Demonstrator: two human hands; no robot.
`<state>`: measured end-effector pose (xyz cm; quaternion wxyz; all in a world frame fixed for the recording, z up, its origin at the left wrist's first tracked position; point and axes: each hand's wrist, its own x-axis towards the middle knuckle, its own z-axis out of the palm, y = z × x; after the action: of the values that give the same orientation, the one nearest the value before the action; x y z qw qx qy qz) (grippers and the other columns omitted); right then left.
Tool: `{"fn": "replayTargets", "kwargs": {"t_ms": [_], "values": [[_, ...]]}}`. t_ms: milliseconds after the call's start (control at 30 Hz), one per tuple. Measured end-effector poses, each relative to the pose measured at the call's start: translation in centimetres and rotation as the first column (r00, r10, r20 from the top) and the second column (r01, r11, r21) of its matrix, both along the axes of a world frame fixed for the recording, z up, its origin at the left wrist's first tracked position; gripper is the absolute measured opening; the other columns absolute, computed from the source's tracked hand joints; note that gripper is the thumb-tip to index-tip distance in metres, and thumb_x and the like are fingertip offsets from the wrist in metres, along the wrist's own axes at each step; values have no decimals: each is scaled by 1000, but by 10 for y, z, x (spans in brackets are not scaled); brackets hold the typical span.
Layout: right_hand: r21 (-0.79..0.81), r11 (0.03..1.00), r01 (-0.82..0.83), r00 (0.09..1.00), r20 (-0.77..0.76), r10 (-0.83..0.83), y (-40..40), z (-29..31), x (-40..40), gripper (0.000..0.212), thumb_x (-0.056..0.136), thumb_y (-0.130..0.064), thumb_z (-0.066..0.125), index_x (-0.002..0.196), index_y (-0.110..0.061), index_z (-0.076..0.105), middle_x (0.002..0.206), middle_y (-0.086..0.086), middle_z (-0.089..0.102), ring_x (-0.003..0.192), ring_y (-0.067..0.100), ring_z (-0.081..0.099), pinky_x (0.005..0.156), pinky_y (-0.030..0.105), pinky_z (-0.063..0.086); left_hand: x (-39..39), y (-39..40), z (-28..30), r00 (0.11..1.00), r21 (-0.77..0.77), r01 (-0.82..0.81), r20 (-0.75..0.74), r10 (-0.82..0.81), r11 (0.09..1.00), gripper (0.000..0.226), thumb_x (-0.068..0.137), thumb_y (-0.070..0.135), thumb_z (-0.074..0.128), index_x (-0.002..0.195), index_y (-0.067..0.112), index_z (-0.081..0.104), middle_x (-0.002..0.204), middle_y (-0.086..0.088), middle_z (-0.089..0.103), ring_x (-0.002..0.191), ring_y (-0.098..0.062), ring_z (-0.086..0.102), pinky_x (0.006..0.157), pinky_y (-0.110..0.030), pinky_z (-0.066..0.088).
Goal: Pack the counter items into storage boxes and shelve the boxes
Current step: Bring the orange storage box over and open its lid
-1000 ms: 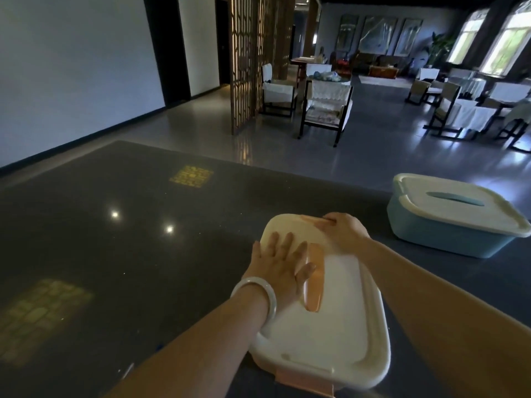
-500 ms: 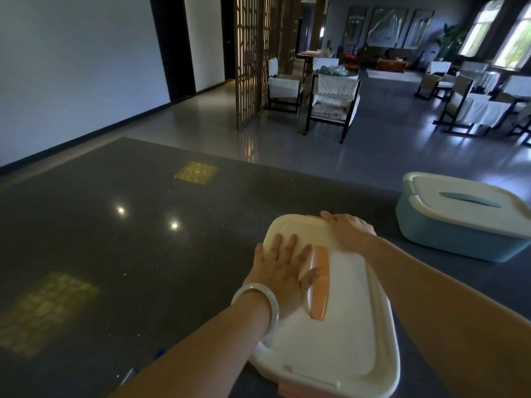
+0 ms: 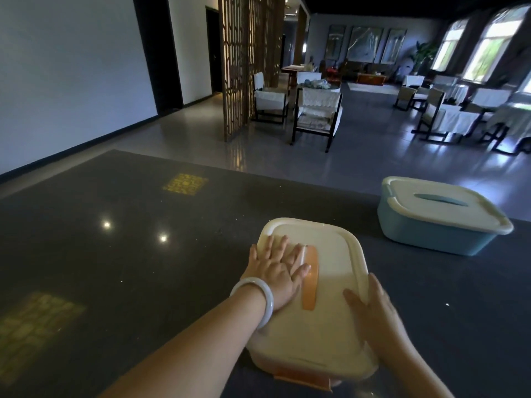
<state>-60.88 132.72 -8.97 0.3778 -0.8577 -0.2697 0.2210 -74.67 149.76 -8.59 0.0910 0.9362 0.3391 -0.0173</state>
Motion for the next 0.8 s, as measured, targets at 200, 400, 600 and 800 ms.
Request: {"fn": "replayTargets", "kwargs": {"t_ms": [200,400,600,800], "values": [[115,993,41,990,-139,-25,0,-3,-4,56,91,-41,57,140,-29,32,97,-8,54,81,12,58,54,26,43,-11,3,17,991,-76,-5,131,15,997,61,97,59,25,153,35,14,162,8,-9,149,-19,-8,119,-51,4],[180,981,65,980,-196,-29,-4,3,-12,59,89,-40,60,141,-29,32,104,-5,55,89,16,59,66,35,51,-65,-17,4,776,-498,-283,383,501,819,68,95,45,50,152,19,21,154,-4,27,135,-24,38,107,-37,33],[207,977,49,989,-146,-19,-5,10,-10,39,95,-32,54,130,-18,44,102,-1,56,89,17,58,83,44,51,-74,-38,10,639,-784,-172,372,673,596,57,96,45,51,144,17,39,127,-8,57,109,-24,59,97,-41,46],[364,927,95,994,-92,-65,-34,32,14,48,96,-36,51,141,-29,35,112,-6,56,91,6,56,65,24,44,-45,-56,58,626,-565,-92,608,489,820,58,95,48,47,147,32,31,135,9,48,110,-9,55,89,-28,46]]}}
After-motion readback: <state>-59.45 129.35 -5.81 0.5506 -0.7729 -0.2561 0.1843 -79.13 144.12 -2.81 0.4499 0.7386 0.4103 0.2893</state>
